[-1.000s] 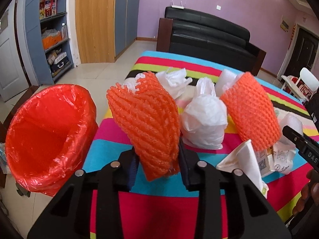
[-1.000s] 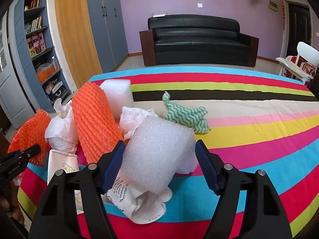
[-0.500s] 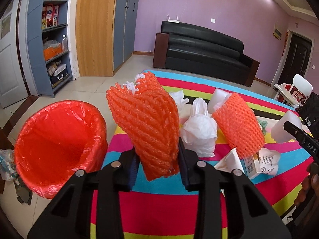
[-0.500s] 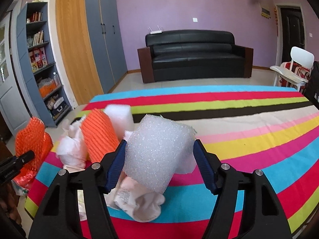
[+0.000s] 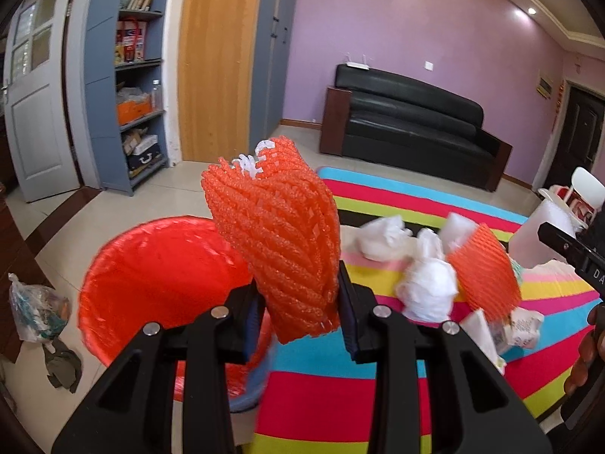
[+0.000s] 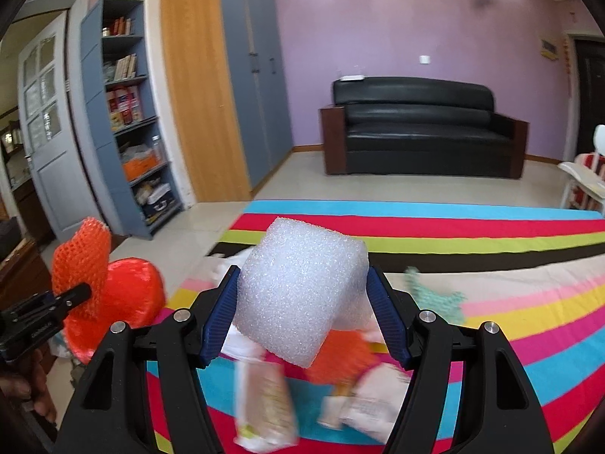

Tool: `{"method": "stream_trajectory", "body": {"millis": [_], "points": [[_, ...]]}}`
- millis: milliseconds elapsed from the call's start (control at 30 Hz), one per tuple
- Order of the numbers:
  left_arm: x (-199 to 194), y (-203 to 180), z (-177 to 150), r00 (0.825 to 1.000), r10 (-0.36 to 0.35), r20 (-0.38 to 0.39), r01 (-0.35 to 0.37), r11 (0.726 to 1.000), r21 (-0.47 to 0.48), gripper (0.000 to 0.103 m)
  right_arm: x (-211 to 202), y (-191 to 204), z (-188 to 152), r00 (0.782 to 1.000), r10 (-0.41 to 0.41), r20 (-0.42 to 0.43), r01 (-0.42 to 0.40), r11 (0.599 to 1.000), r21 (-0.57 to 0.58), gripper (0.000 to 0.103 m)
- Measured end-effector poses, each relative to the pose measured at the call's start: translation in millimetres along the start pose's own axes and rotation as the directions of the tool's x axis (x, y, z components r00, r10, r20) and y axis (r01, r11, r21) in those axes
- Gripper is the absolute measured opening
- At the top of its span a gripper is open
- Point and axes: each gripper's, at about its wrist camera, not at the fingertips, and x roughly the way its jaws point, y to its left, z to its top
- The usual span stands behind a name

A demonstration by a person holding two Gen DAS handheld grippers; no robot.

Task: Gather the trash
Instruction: 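Carry both items over the red bin and open both tools to drop them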

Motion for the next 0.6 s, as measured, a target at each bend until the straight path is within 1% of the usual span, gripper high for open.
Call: {"method": "stream_trajectory", "body": {"millis": [67, 100, 233, 467, 600], "points": [[-1, 13, 4, 1.0, 0.013, 0.009, -0.013, 1.0, -0.014, 0.034, 4, 18, 4, 0.999, 0.035, -0.001, -0.035, 0.999, -0.019, 0.065], [-2, 19, 6, 1.0, 0.022, 0.012, -0.022, 1.0, -0.021, 0.034, 4, 18, 4, 0.999, 0.035, -0.001, -0.035, 0.999, -0.019, 0.065], [-2, 43, 12, 0.999, 0.047, 0.016, -0.046, 0.998, -0.053, 0.034, 19, 57, 11, 0.994, 0.109, -0.019, -0.11, 0.992, -0.062, 0.065], [-4, 84, 19, 0.995, 0.101, 0.016, -0.098, 0.989, -0.106, 0.034, 44, 127, 18, 0.975, 0.216, -0.047, -0.22, 0.968, -0.12, 0.065], [-5, 104, 19, 0.992, 0.125, 0.012, -0.122, 0.984, -0.131, 0.034, 63, 159, 17, 0.961, 0.265, -0.083, -0.275, 0.952, -0.137, 0.065]]}}
